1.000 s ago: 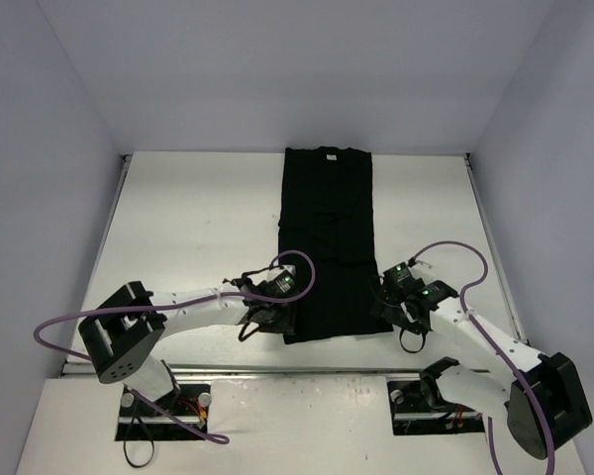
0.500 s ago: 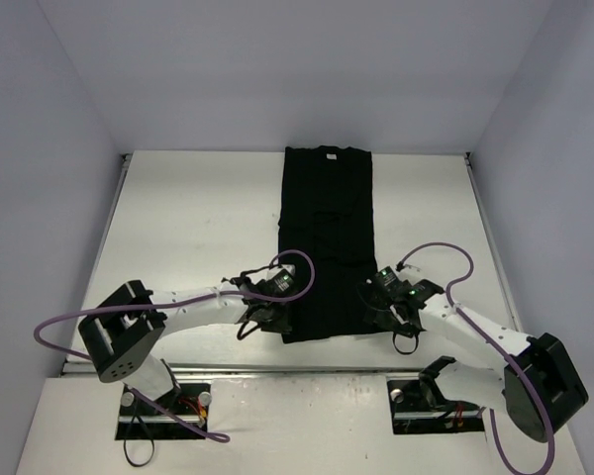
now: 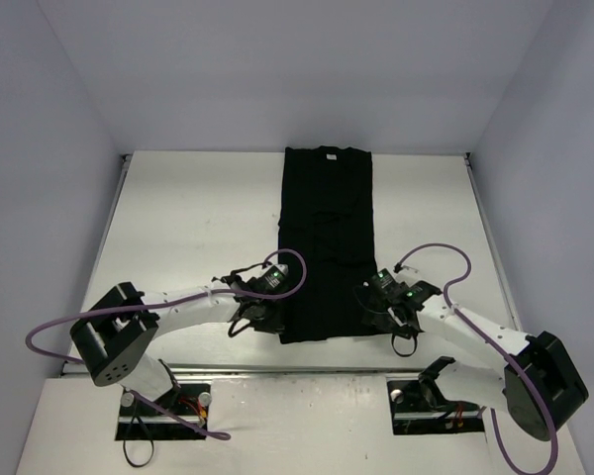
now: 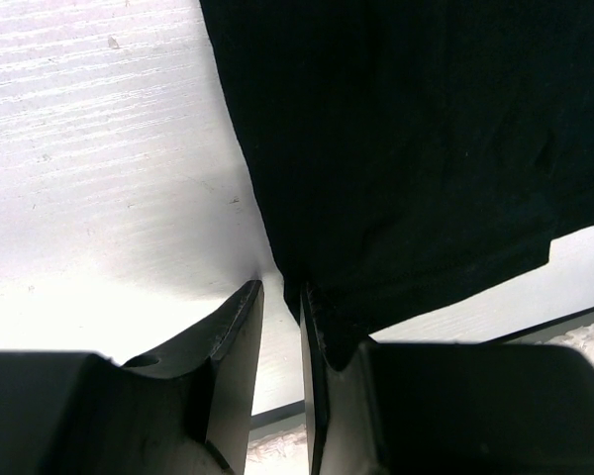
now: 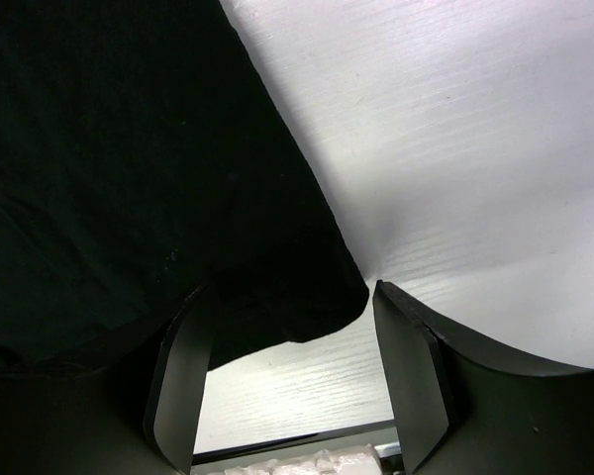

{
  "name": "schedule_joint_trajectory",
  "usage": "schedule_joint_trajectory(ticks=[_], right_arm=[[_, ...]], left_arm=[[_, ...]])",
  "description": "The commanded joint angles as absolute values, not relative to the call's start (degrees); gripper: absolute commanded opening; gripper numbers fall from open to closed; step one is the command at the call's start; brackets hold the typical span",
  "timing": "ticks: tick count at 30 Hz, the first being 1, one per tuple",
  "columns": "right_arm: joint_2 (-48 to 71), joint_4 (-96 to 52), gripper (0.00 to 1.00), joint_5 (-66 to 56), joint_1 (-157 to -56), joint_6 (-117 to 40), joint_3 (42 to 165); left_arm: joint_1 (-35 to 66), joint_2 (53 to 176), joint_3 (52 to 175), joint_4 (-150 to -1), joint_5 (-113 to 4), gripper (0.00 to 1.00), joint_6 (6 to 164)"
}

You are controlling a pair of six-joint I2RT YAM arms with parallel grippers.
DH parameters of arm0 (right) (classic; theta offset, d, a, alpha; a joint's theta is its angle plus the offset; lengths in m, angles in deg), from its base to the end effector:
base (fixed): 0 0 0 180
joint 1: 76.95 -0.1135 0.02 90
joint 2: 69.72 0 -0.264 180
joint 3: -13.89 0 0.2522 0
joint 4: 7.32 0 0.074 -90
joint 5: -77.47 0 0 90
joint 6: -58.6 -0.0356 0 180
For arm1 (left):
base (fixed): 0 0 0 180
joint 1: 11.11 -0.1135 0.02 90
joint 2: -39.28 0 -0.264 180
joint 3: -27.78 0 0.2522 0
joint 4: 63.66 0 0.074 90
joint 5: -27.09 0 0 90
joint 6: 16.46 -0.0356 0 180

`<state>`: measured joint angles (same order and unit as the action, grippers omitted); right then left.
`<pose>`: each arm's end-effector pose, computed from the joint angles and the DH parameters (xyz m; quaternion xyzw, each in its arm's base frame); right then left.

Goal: Fold and stack the t-shirts
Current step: Grab the bottom of the folded rectangular tshirt with both arms

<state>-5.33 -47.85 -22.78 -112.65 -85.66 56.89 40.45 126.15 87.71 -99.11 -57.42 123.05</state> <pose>0.1596 0.1069 0.1634 0.1772 0.9501 0.1095 0.2322 0.1721 -0.2223 0.1659 0.0288 0.9696 -0.2136 0.1156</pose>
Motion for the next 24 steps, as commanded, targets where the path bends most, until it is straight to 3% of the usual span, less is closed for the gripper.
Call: schedule_joint_trajectory(ticks=[1,9,17,24], right_arm=[[-7.11,-48.97,0.61,-24.86,-113.34,-87.00,58.06],[-7.61,-52.17,0.61,-28.23,-113.16,-87.50,59.71],[-3.66,-52.04,0.65,-28.38,-112.99,-88.54,60.16],[-3.63,-49.95,0.58,-25.83,-113.15,-89.17,58.36]], left_arm=[[39.51,127.29,85.22,-105.13,-59.86,0.19,120.03],[39.64,124.90,86.31,-105.17,-58.39,0.20,121.31],[40.04,124.26,86.30,-105.10,-57.30,0.32,123.35],[40.06,123.43,86.78,-105.02,-56.66,0.39,124.29]])
